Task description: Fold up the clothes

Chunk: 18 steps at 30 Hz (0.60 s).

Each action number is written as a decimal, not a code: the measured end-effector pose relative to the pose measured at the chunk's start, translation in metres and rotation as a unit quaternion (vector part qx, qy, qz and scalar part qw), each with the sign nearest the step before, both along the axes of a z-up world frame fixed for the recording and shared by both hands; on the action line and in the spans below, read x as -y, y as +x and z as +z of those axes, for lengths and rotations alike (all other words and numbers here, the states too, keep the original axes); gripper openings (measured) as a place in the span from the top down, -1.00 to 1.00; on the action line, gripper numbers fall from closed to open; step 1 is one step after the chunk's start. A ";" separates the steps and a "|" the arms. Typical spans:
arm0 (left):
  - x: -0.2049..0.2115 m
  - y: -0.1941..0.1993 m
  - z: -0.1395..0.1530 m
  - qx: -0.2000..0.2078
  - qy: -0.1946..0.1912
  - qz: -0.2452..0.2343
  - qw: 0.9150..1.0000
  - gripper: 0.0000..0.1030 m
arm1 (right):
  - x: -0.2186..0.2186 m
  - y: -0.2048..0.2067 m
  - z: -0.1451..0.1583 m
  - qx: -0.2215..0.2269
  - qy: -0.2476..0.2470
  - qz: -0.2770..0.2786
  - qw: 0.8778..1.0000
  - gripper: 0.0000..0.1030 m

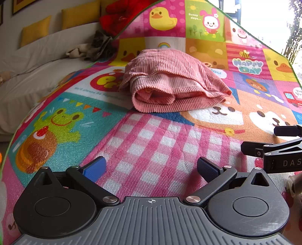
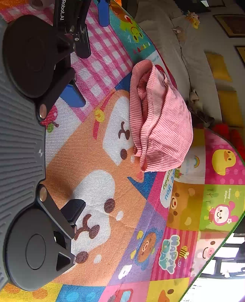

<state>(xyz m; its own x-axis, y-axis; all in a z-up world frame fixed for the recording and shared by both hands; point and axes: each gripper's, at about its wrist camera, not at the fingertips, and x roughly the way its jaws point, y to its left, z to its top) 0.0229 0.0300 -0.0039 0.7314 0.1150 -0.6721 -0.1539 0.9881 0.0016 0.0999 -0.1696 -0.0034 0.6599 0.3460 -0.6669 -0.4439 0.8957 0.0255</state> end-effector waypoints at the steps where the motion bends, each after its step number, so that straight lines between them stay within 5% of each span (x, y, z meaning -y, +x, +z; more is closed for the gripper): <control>1: 0.000 0.000 0.000 0.000 0.000 0.000 1.000 -1.00 | 0.000 0.000 0.000 0.000 0.000 0.000 1.000 -1.00; 18: -0.001 0.000 0.000 0.002 -0.003 0.000 1.000 -1.00 | -0.002 -0.001 0.000 -0.001 -0.003 0.001 1.000 -1.00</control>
<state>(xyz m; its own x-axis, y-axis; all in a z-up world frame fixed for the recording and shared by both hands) 0.0228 0.0311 -0.0037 0.7343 0.1112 -0.6697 -0.1538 0.9881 -0.0045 0.0993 -0.1680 -0.0037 0.6584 0.3427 -0.6701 -0.4454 0.8951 0.0201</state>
